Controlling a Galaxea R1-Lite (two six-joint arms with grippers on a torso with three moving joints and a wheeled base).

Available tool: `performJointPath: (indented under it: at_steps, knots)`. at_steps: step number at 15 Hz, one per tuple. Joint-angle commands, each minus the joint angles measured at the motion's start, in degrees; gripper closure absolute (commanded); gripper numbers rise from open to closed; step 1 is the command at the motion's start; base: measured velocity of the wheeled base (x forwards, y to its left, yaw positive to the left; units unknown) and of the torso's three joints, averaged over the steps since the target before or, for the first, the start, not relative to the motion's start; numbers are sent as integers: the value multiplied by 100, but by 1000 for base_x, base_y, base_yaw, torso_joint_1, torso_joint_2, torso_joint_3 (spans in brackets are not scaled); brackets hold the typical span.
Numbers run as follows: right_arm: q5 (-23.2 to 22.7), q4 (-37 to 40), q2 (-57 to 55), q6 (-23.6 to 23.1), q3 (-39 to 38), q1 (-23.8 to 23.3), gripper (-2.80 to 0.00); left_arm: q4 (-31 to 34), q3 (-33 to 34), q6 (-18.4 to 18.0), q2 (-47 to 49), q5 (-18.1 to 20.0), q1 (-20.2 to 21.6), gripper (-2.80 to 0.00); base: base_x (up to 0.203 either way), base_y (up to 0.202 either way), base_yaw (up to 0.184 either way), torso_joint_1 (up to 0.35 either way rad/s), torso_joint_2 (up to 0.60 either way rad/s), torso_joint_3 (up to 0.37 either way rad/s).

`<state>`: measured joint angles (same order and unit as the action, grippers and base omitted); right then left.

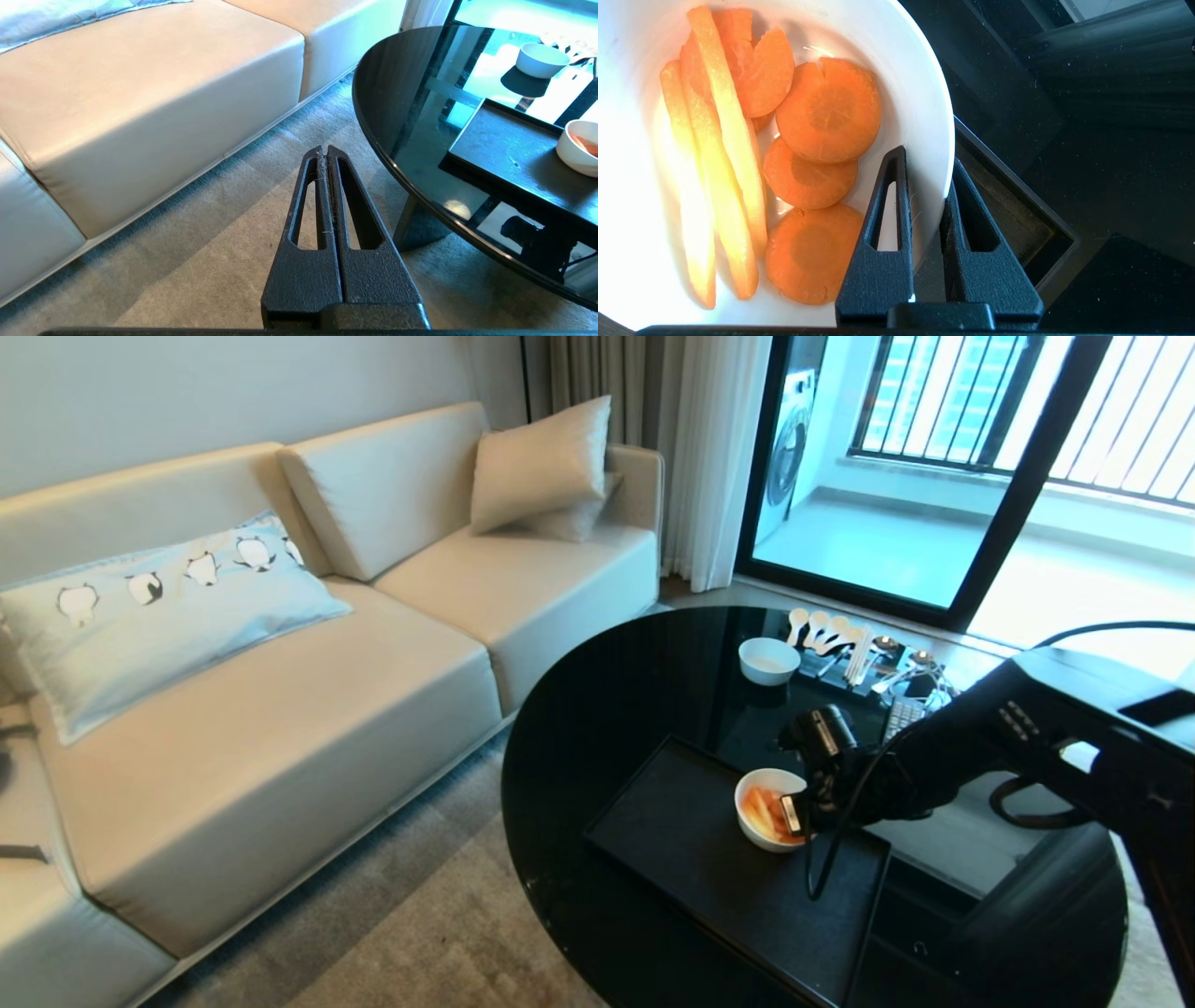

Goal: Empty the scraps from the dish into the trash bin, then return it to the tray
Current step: Pick up the bowl with leftover food

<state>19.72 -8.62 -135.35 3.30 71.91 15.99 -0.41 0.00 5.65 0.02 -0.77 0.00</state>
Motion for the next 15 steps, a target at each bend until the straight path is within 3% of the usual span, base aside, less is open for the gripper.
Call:
performJointPath:
  at_steps: [1, 6, 15]
  knots:
    - [5, 9, 134, 4, -15, -54, 0, -2, 0, 6, -2, -2, 0, 0, 0, 0, 0, 0, 0, 0]
    - [-4, 83, 669, 310, -338, -170, 0, -2, 0, 6, -2, -2, 0, 0, 0, 0, 0, 0, 0, 0]
    - [-35, 296, 1839, 934, -1763, -529, 0, -2, 0, 6, -2, -2, 0, 0, 0, 0, 0, 0, 0, 0]
